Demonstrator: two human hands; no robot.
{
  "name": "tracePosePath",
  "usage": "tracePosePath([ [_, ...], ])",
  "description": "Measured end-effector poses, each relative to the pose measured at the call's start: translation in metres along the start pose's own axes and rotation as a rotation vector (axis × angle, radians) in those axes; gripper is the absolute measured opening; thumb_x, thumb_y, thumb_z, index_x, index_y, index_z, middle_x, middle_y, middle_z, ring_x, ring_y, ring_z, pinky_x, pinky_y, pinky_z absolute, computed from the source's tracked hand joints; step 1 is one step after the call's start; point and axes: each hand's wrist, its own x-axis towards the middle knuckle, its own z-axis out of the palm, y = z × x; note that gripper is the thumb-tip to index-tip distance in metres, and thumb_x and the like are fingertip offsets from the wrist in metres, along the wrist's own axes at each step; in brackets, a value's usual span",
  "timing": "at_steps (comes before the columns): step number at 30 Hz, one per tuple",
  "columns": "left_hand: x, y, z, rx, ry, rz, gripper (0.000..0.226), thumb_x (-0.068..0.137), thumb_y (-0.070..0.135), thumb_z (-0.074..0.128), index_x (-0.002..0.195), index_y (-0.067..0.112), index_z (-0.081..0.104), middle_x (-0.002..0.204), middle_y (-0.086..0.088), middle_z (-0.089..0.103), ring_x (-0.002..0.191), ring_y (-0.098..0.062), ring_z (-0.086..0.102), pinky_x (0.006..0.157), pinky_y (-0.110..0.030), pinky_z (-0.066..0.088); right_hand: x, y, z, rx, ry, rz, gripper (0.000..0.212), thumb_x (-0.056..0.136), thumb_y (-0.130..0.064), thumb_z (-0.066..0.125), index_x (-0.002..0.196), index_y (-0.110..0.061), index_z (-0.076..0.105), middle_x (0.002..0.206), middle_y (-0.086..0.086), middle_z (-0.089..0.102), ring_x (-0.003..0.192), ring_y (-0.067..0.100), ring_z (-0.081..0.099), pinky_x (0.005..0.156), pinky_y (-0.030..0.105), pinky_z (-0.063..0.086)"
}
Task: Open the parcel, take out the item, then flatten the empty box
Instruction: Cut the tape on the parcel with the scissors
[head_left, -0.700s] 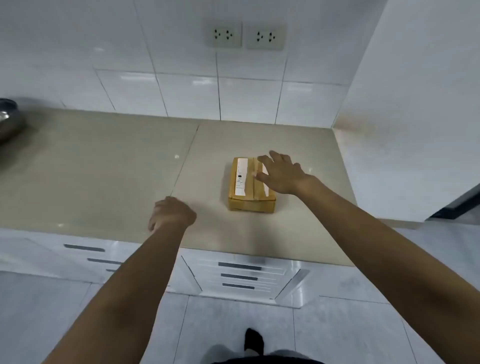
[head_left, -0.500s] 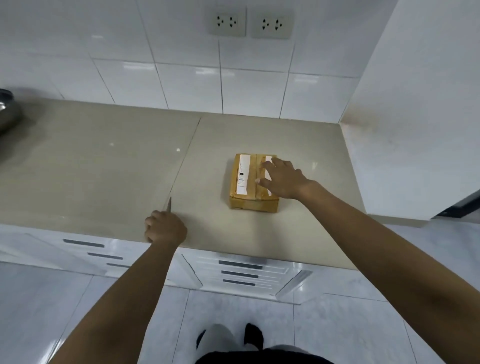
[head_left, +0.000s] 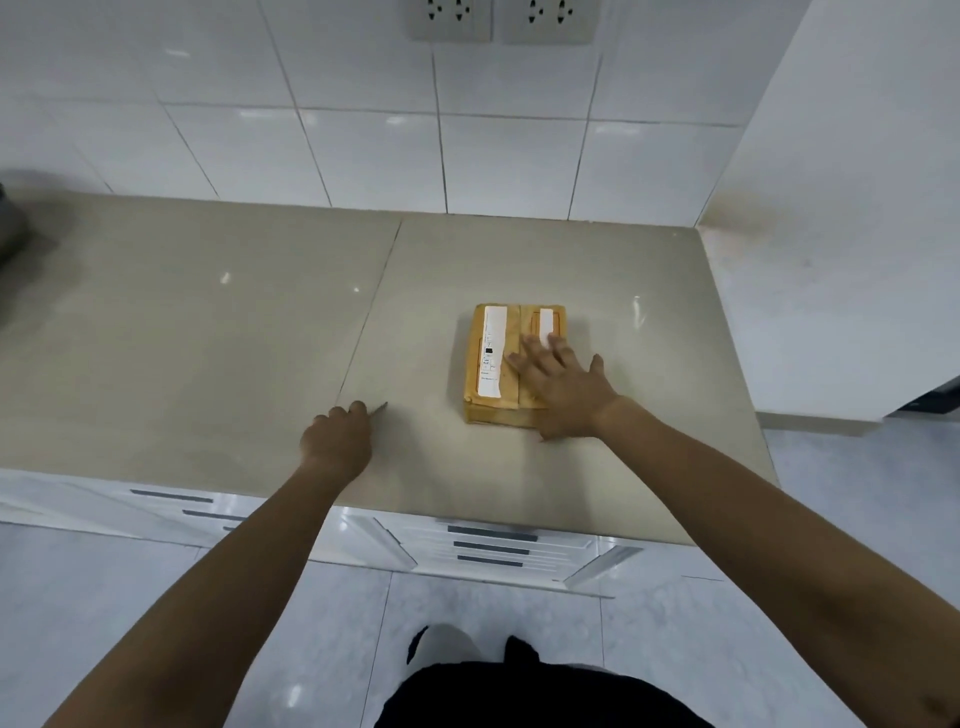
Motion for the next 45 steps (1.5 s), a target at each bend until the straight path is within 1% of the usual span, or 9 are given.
tracePosePath([
  [4, 0.006, -0.008, -0.02, -0.382, -0.032, 0.198, 0.018, 0.094, 0.011, 0.047, 0.109, 0.009, 0.058, 0.106, -0.011, 0.066, 0.099, -0.032, 0.059, 0.083, -0.035, 0.047, 0.0, 0.006, 0.01, 0.09, 0.072, -0.031, 0.106, 0.081, -0.029, 0.073, 0.153, -0.034, -0.005, 0.162, -0.002, -0.018, 0.148, 0.031, -0.017, 0.104, 0.06, 0.04],
  [8, -0.017, 0.003, -0.04, -0.623, -0.062, 0.473, 0.014, 0.093, 0.012, 0.058, 0.101, 0.021, 0.066, 0.085, 0.007, 0.066, 0.082, -0.018, 0.061, 0.074, -0.026, 0.045, 0.001, 0.013, 0.011, 0.132, 0.076, -0.061, 0.106, 0.08, -0.026, 0.073, 0.153, -0.033, -0.004, 0.163, -0.003, -0.015, 0.148, 0.031, -0.016, 0.11, 0.052, 0.037],
  [12, -0.024, 0.027, -0.041, -0.596, -0.094, 0.553, 0.013, 0.094, 0.024, 0.058, 0.1, 0.019, 0.069, 0.089, 0.004, 0.067, 0.082, -0.015, 0.06, 0.071, -0.023, 0.043, 0.003, 0.015, 0.013, 0.138, 0.085, -0.071, 0.107, 0.08, -0.027, 0.073, 0.153, -0.033, -0.004, 0.163, -0.003, -0.015, 0.148, 0.031, -0.016, 0.112, 0.053, 0.034],
  [15, -0.024, 0.038, -0.037, -0.511, -0.051, 0.524, 0.023, 0.091, 0.037, 0.061, 0.091, 0.016, 0.07, 0.074, 0.009, 0.061, 0.069, -0.007, 0.052, 0.06, -0.019, 0.036, 0.004, 0.016, 0.013, 0.134, 0.076, -0.074, 0.108, 0.08, -0.027, 0.074, 0.153, -0.034, -0.005, 0.162, -0.004, -0.016, 0.148, 0.031, -0.017, 0.112, 0.053, 0.034],
  [20, -0.025, 0.048, -0.03, -0.026, 0.294, 0.553, 0.03, 0.096, 0.039, 0.051, 0.097, 0.018, 0.072, 0.087, 0.003, 0.069, 0.082, -0.017, 0.055, 0.062, -0.026, 0.038, 0.004, 0.019, 0.013, 0.112, 0.077, -0.075, 0.107, 0.081, -0.026, 0.073, 0.152, -0.035, -0.006, 0.163, -0.005, -0.015, 0.148, 0.029, -0.016, 0.111, 0.052, 0.037],
  [22, -0.023, 0.053, -0.029, 0.071, 0.353, 0.536, 0.032, 0.097, 0.041, 0.048, 0.099, 0.02, 0.072, 0.09, 0.001, 0.07, 0.085, -0.019, 0.056, 0.063, -0.028, 0.039, 0.004, 0.019, 0.013, 0.106, 0.075, -0.08, 0.106, 0.082, -0.026, 0.073, 0.152, -0.036, -0.006, 0.163, -0.005, -0.015, 0.149, 0.029, -0.016, 0.11, 0.052, 0.038],
  [29, -0.017, 0.053, -0.021, -0.107, 0.298, 0.558, 0.029, 0.095, 0.038, 0.053, 0.097, 0.018, 0.073, 0.088, -0.001, 0.072, 0.082, -0.019, 0.056, 0.068, -0.033, 0.05, 0.003, 0.023, 0.012, 0.085, 0.072, -0.095, 0.106, 0.082, -0.029, 0.073, 0.153, -0.035, -0.006, 0.162, -0.005, -0.016, 0.148, 0.029, -0.016, 0.109, 0.052, 0.04],
  [37, -0.015, 0.058, -0.016, -0.244, 0.304, 0.578, 0.027, 0.093, 0.037, 0.057, 0.095, 0.014, 0.073, 0.087, -0.003, 0.072, 0.08, -0.02, 0.056, 0.065, -0.033, 0.05, 0.005, 0.02, 0.013, 0.098, 0.077, -0.09, 0.107, 0.082, -0.027, 0.074, 0.153, -0.035, -0.005, 0.162, -0.005, -0.016, 0.148, 0.029, -0.016, 0.107, 0.05, 0.042],
  [45, -0.019, 0.102, -0.027, -0.024, 0.379, 0.657, 0.032, 0.097, 0.038, 0.049, 0.105, 0.015, 0.069, 0.103, -0.005, 0.071, 0.092, -0.023, 0.059, 0.067, -0.029, 0.041, 0.004, 0.019, 0.013, 0.104, 0.074, -0.081, 0.105, 0.083, -0.026, 0.072, 0.153, -0.035, -0.006, 0.162, -0.004, -0.016, 0.148, 0.03, -0.017, 0.107, 0.051, 0.042],
])
